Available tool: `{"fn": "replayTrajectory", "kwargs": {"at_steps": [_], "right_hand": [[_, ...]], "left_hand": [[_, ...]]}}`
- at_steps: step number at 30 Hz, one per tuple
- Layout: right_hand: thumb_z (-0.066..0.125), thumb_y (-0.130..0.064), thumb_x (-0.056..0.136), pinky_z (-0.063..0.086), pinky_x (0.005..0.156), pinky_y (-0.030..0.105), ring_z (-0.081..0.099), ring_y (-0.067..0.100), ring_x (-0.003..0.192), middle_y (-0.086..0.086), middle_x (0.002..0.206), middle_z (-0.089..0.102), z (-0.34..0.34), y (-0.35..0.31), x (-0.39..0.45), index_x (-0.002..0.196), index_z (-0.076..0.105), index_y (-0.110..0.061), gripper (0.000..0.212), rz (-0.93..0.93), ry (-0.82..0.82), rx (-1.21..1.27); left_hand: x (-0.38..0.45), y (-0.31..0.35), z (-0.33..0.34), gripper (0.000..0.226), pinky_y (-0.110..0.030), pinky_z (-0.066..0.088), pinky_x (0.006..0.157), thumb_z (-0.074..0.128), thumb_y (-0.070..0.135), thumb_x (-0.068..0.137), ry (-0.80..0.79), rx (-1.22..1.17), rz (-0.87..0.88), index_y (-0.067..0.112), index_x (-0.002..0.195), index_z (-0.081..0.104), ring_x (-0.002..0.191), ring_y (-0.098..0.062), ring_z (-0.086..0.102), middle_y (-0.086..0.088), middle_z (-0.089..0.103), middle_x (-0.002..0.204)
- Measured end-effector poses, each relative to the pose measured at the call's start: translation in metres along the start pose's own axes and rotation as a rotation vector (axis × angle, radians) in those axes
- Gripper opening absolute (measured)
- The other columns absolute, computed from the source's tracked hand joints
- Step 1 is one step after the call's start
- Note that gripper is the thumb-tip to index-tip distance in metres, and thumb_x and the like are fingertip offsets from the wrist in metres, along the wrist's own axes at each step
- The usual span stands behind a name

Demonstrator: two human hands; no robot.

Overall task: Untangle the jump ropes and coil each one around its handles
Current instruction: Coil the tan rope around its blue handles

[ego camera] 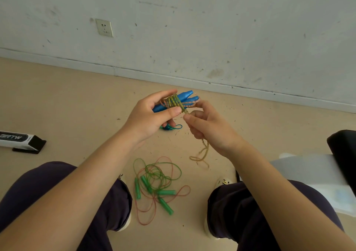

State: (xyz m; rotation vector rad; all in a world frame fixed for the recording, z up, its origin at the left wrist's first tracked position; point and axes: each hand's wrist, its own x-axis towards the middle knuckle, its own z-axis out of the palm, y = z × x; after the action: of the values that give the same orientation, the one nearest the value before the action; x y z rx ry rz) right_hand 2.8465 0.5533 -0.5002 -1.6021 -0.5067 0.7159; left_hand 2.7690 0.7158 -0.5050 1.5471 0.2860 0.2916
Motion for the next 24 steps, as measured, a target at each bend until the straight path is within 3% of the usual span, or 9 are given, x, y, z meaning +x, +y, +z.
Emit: {"fn": "replayTrajectory", "kwargs": {"at_steps": [4,9,12,18,24], "right_hand": [[0.042,-0.009,0.102,0.028,0.046,0.018,0.033,0.007,0.05,0.005,0.07,0.04,0.002,-0.001,0.002,0.107,0.063,-0.006,0.022,0.01,0.0,-0.106],[0.048,-0.013,0.101,0.032,0.044,0.018,0.036,0.01,0.047,0.001,0.06,0.045,0.006,-0.001,-0.003,0.086,0.066,-0.013,0.024,0.001,-0.005,-0.205],[0.053,-0.017,0.1,0.04,0.044,0.021,0.047,0.014,0.045,0.006,0.063,0.056,0.008,0.0,-0.004,0.084,0.067,-0.012,0.022,-0.005,-0.011,-0.227],[0.053,-0.011,0.099,0.053,0.059,0.03,0.061,0.023,0.061,0.016,0.075,0.064,0.007,0.001,0.0,0.1,0.072,0.003,0.024,-0.016,0.086,-0.071],[0.053,-0.019,0.099,0.036,0.043,0.021,0.042,0.01,0.038,-0.003,0.05,0.049,0.017,0.001,-0.001,0.081,0.067,-0.008,0.026,-0.027,0.105,-0.335]], "left_hand": [[0.0,-0.002,0.003,0.04,-0.02,0.043,0.052,0.071,0.004,0.088,0.009,-0.04,0.011,0.015,0.126,0.065,0.058,-0.016,0.063,0.004,0.071,0.081],[-0.001,-0.001,0.006,0.036,-0.02,0.043,0.053,0.068,0.003,0.09,-0.017,-0.138,-0.006,0.015,0.123,0.065,0.058,-0.018,0.06,-0.001,0.07,0.08],[0.0,-0.003,0.006,0.042,-0.02,0.043,0.054,0.069,0.005,0.089,-0.002,-0.137,-0.007,0.018,0.129,0.063,0.058,-0.017,0.062,0.001,0.07,0.08],[0.001,-0.005,0.004,0.042,-0.022,0.046,0.056,0.071,0.009,0.089,0.061,-0.104,-0.005,0.021,0.129,0.064,0.059,-0.017,0.064,0.003,0.073,0.087],[0.0,-0.009,0.012,0.036,-0.015,0.044,0.049,0.072,0.005,0.088,0.19,-0.033,0.018,0.015,0.123,0.067,0.048,-0.008,0.059,0.002,0.069,0.08]]}}
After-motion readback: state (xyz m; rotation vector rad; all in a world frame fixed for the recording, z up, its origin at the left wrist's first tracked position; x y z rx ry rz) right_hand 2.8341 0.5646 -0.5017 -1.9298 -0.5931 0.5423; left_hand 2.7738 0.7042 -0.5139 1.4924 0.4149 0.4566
